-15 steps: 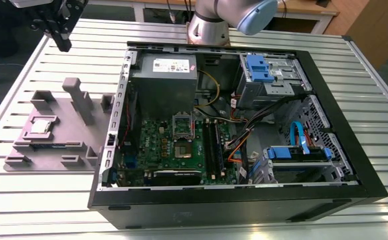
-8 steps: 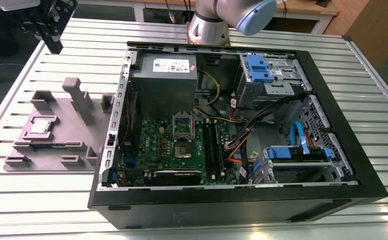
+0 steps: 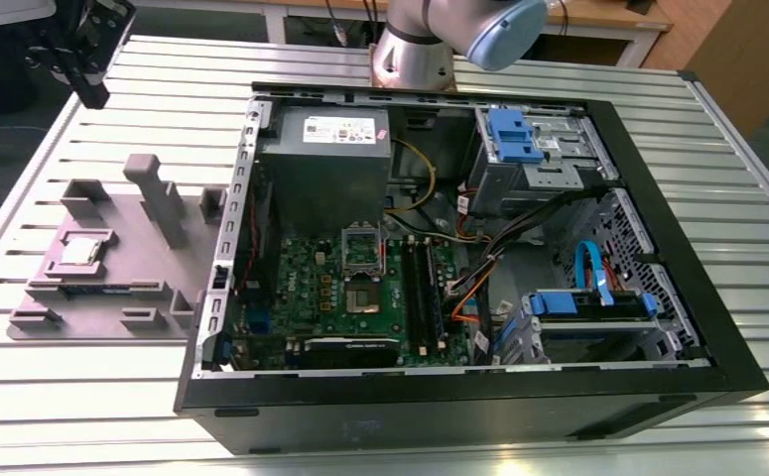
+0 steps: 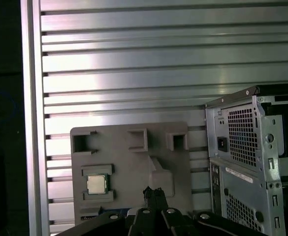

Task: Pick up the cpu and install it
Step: 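Reach for the cpu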

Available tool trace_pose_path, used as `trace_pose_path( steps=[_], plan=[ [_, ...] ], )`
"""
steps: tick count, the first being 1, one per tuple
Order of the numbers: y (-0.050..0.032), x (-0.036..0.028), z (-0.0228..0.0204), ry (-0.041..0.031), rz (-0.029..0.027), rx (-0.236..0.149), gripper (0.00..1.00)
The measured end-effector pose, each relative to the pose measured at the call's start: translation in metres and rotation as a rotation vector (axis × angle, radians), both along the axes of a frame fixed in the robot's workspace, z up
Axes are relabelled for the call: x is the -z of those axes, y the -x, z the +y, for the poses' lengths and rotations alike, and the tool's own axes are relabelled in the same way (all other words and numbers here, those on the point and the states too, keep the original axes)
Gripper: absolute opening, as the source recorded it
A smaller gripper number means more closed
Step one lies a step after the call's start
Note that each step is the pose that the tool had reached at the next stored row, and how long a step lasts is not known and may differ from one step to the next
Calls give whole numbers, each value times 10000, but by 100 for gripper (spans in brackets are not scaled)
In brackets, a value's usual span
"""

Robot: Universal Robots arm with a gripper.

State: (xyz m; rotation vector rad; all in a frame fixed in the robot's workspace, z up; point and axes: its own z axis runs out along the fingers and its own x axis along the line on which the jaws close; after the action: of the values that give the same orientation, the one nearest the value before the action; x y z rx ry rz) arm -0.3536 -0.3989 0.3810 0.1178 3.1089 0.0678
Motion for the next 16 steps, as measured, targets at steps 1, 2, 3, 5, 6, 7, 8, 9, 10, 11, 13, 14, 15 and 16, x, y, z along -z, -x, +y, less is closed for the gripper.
trace_pose_path(
  steps=[1,2,3,5,6,7,8,9,10,11,13,14,15,16],
  plan=[
    [11,2,0,0,0,0,11],
    [19,3,0,0,0,-1,11],
    [24,4,0,0,1,-1,11],
    [29,4,0,0,1,-1,11],
    [36,8,0,0,0,0,11],
    [36,8,0,0,0,0,11],
    [36,8,0,0,0,0,11],
    [36,8,0,0,0,0,11],
    [37,8,0,0,1,0,11],
    [37,8,0,1,0,-1,11],
    [37,8,0,0,0,0,11],
    [39,9,0,-1,-1,0,11],
    [44,9,0,0,0,1,11],
    [51,10,0,0,0,1,11]
  ],
)
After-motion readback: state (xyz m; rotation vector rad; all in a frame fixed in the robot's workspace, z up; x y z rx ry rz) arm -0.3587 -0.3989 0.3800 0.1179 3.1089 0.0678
